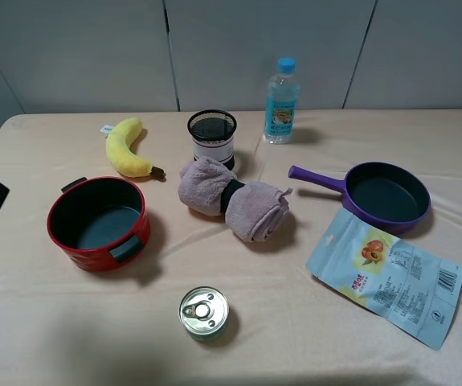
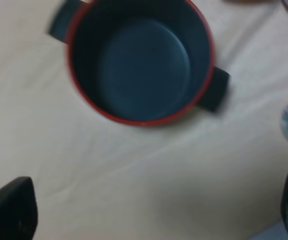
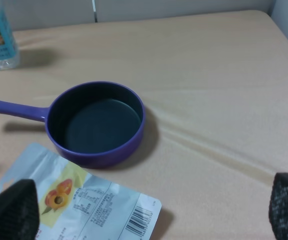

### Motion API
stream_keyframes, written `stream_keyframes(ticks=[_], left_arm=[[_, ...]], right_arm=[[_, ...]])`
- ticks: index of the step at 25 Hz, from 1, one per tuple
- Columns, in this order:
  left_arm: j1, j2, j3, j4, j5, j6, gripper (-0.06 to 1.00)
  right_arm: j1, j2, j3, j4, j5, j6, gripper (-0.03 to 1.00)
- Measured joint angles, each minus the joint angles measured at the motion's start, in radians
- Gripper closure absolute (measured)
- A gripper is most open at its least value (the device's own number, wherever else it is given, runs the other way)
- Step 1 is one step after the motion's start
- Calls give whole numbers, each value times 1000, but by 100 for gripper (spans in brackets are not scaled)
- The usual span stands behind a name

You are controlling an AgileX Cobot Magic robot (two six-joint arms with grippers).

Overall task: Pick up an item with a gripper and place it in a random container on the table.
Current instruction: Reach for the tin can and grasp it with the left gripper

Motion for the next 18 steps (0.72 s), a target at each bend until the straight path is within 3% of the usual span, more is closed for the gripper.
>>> stream_keyframes(ticks=[18], left_arm=[[-430,514,-258,27,-70,1,-4]], right_arm=[[0,0,0,0,0,0,27]])
